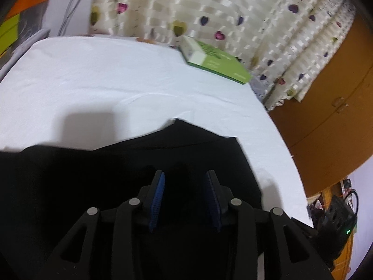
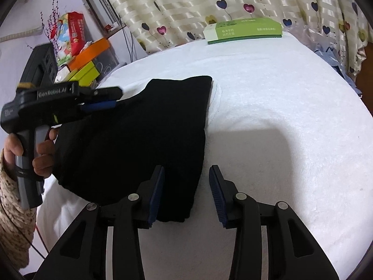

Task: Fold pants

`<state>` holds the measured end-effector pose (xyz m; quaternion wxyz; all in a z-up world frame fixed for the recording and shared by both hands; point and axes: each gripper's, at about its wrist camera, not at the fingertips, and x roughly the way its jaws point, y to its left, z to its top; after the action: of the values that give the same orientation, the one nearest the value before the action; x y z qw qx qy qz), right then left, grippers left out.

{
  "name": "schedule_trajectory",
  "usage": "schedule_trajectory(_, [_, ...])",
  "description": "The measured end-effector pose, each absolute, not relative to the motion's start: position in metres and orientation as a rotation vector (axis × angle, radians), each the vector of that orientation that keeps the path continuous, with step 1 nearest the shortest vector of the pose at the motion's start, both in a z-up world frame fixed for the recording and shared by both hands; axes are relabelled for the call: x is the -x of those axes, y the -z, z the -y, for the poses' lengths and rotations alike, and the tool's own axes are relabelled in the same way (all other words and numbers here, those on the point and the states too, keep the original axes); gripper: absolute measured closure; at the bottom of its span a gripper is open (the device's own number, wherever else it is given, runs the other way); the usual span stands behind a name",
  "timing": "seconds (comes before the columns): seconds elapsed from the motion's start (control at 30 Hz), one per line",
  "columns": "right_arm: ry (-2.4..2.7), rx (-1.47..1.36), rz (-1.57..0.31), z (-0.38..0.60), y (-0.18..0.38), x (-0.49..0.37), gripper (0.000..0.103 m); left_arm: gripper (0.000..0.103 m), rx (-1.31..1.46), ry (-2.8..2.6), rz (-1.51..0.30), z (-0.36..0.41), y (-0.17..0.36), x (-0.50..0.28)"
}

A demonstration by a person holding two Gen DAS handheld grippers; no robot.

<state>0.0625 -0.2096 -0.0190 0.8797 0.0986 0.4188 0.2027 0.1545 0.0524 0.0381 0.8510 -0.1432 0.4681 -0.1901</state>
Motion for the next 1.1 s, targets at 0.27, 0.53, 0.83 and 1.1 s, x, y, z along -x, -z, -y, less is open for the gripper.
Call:
schedule_trajectory(0.27, [-0.498, -0.281, -0.862, 0.216, 0.021, -0.057, 0.086, 0.051, 0.229, 0.472, -1.039, -0.003, -0.045, -0.166])
schedule_trajectory(0.53, [-0.540, -0.341, -0.842, 0.218, 0.023, -0.052, 0.090, 0.041, 0.116, 0.522, -1.122, 0.051, -0.040, -0.181])
schedule_trajectory(0.83, [-0.568, -0.349, -0.817, 0.218, 0.022, -0.050, 0.090, 0.039, -0.065, 0.478, -1.217, 0.088, -0.031, -0.186])
schedule_trajectory(1.1, [-0.580, -0.294, -0.743, 0.208, 0.011, -0.043, 0.091, 0.039, -0.192, 0.411, -1.246, 0.110, -0.030, -0.192])
